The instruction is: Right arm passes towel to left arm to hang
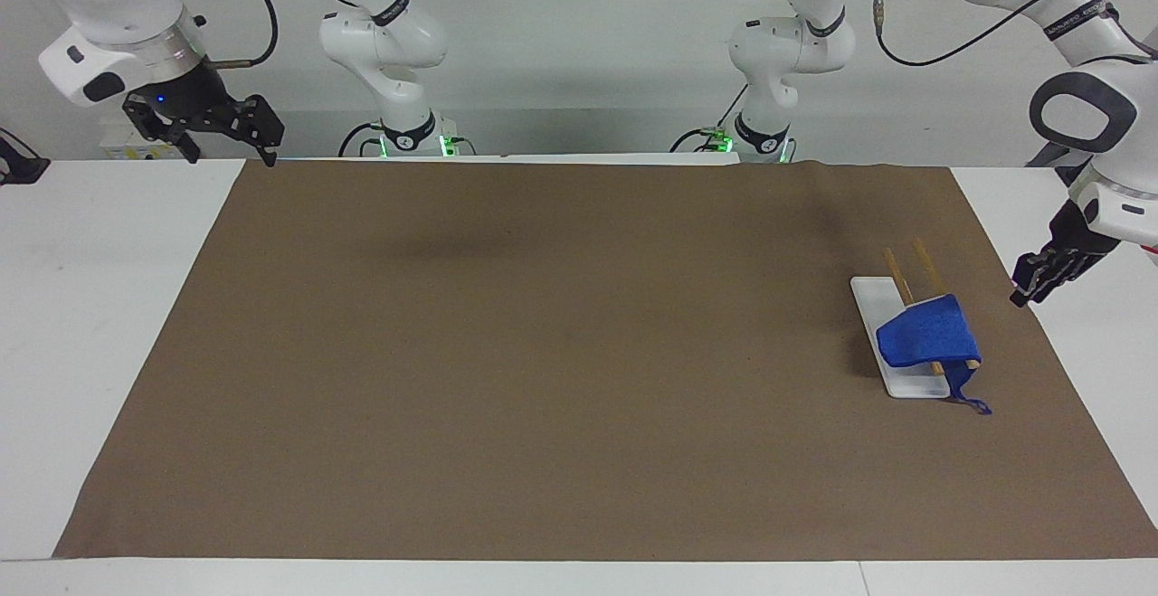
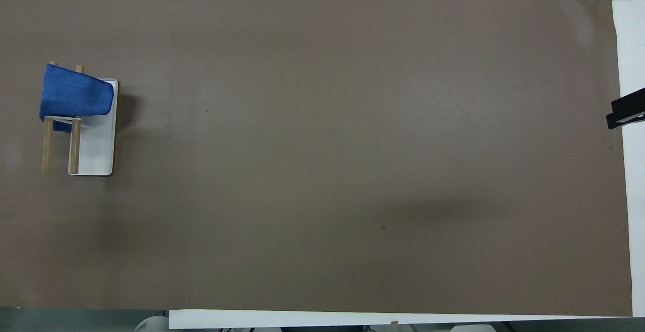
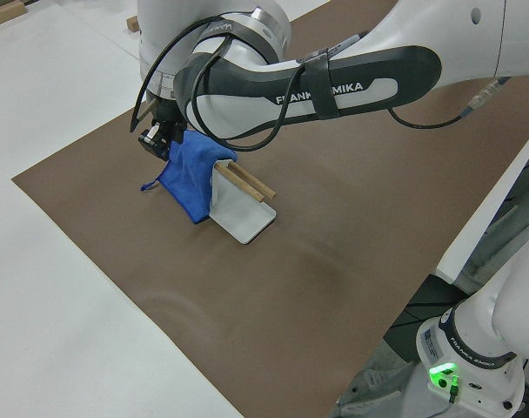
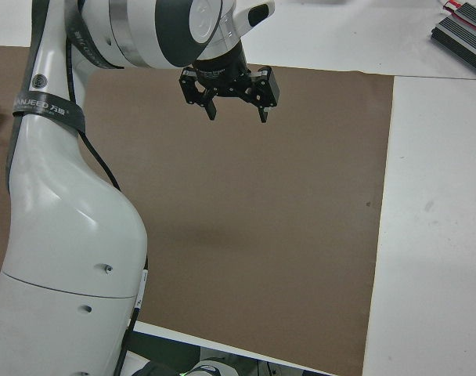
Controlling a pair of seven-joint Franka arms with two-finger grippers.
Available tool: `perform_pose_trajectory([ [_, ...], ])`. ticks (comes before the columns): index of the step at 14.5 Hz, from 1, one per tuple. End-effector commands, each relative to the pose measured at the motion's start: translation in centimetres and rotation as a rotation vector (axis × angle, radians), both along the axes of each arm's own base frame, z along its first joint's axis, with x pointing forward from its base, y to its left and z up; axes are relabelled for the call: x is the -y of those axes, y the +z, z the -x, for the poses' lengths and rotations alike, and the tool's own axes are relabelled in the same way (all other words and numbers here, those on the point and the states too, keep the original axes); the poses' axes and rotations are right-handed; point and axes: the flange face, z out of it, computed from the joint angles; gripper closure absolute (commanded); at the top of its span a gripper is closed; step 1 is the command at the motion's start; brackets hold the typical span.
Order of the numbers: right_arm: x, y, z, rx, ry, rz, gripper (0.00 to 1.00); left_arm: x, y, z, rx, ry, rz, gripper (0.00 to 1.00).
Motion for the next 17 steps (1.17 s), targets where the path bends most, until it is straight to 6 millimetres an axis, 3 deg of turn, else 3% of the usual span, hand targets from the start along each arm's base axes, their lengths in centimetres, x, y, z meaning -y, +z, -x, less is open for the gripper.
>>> perform_pose_trajectory([
  [1,-0.1,0.0,0.5,-0.004,0.013,-0.023,0.00,1.7,1.5,0.0,-0.010,-0.029,-0.012,0.00],
  [3,-0.1,0.0,0.5,-0.004,0.013,-0.021,0.00,4.3,2.5,-0.5,-0.053,-0.083,-0.016,0.00],
  [7,-0.1,0.0,0.6,-0.006,0.013,-0.023,0.00,11.3,5.7,-1.3,-0.084,-0.191,-0.035,0.00],
  [11,-0.1,0.0,0.6,-0.003,0.013,-0.023,0.00,17.6,7.7,0.0,-0.180,-0.131,-0.011,0.01],
  [13,-0.1,0.0,0.5,-0.004,0.013,-0.023,0.00,19.4,9.4,0.1,-0.172,-0.157,-0.070,0.01],
  [17,-0.1,0.0,0.6,-0.003,0.013,-0.023,0.00,18.8,10.4,0.2,-0.140,-0.150,-0.069,0.01],
])
